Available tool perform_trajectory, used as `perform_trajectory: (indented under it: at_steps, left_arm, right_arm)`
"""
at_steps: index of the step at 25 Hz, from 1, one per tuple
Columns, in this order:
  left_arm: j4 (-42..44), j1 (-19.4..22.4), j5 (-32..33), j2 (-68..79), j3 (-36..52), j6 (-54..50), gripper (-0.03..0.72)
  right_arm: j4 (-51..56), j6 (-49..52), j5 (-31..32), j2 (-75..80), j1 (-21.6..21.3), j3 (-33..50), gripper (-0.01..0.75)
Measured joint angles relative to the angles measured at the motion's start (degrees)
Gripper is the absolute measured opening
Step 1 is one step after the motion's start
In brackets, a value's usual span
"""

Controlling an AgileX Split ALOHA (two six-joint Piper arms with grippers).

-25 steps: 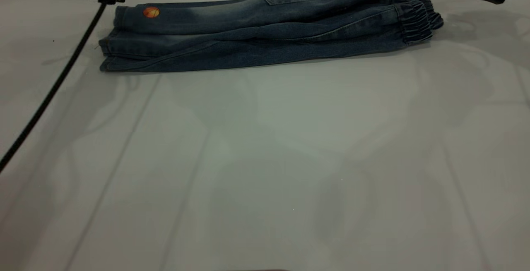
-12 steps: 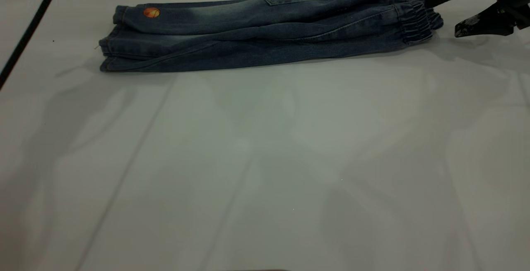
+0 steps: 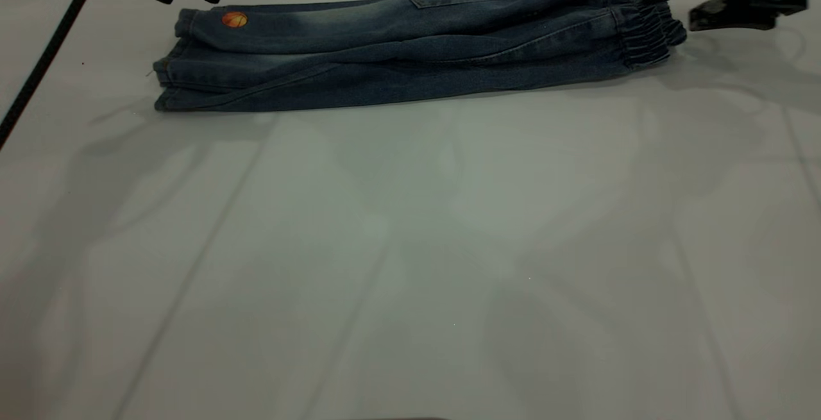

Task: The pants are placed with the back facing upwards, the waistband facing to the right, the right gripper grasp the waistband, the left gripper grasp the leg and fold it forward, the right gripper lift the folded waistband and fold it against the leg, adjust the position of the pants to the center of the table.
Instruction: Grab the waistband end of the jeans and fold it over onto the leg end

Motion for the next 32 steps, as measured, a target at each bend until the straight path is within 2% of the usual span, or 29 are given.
perform_trajectory:
  at_steps: [11,14,18,21,24,25,27,32]
  left_arm:
    - [-1.02,0.0,0.0,0.0,0.0,0.0,0.454]
    - [-1.51,0.0,0.0,0.0,0.0,0.0,0.454]
    - [-2.35,-0.05,0.0,0.0,0.0,0.0,0.454]
    - [-2.35,-0.69,0.0,0.0,0.0,0.0,0.455]
    - [-2.39,-2.15,-0.12,0.0,0.0,0.0,0.455]
    - [-2.39,-2.58,-0.23,0.02,0.0,0.0,0.455]
    - [-2.61,-3.49,-0.28,0.22,0.0,0.0,0.455]
    - [-2.8,-5.41,-1.16,3.19,0.0,0.0,0.455]
  right_arm:
    - [5.69,-4.29,-1.41,3.77,2.87,-0.37,0.592]
    - [6.85,-4.22,-1.48,4.22,3.1,-0.55,0.568]
    - [7.3,-2.52,-3.2,4.22,3.76,-0.66,0.454]
    - [7.26,-2.07,-3.62,4.45,4.18,-0.66,0.295]
    - [7.06,-1.89,-1.2,5.03,4.31,-0.66,0.094]
    - [7.0,-1.84,-0.02,5.09,4.31,-0.66,0.063]
    - [6.31,-1.2,1.95,5.2,4.36,-0.61,0.031]
    - [5.13,0.92,6.87,5.32,4.14,-0.87,0.023]
